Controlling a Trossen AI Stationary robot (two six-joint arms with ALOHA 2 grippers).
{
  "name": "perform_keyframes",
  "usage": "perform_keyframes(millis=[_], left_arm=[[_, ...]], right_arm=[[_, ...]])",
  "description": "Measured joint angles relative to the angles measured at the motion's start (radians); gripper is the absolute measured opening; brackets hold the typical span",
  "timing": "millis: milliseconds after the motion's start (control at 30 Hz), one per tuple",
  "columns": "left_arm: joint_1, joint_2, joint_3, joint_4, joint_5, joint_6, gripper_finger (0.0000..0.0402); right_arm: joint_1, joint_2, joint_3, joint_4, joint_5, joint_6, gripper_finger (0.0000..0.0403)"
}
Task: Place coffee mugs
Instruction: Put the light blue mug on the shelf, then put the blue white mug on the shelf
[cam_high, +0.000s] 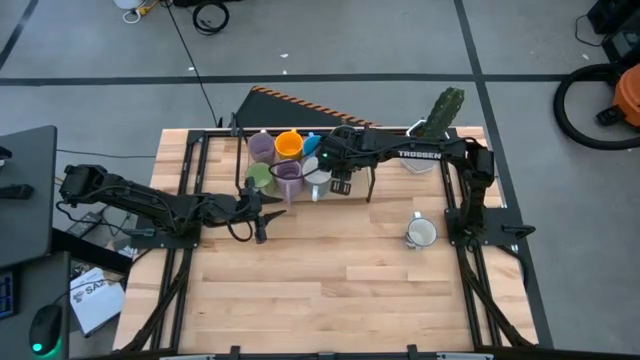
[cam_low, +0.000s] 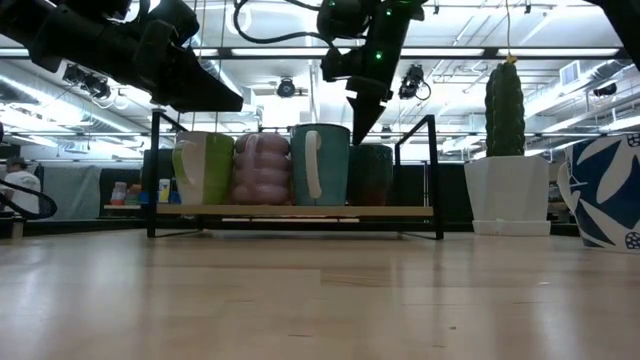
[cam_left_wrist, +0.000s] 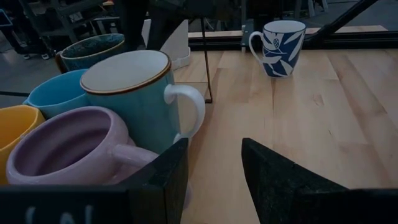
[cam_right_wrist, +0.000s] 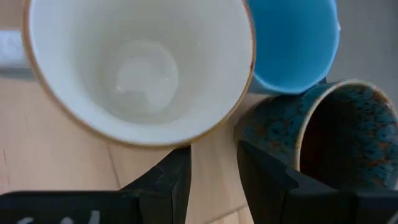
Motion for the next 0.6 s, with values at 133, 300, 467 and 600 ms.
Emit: perform_keyframes(millis=[133, 300, 467, 600], left_arm=[[0.000, 0.000, 0.000, 0.000, 0.000, 0.000, 0.0155], [0.000, 0.000, 0.000, -0.005, 0.000, 0.000, 0.0155], [-0.001, 0.000, 0.000, -0.015, 0.000, 0.000, 0.0155], [-0.001, 0.000, 0.000, -0.017, 0.000, 0.000, 0.0155]], right_arm=[[0.009, -0.012, 0.031, -0.057, -0.007, 0.000, 0.0135], [0.043, -0.042, 0.044, -0.119, -0.130, 0.017, 0.0135], [0.128, -0.051, 0.044, -0.249, -0.250, 0.125, 0.0135], [0.203, -0.053, 0.044, -0.363, -0.274, 0.232, 0.0135]])
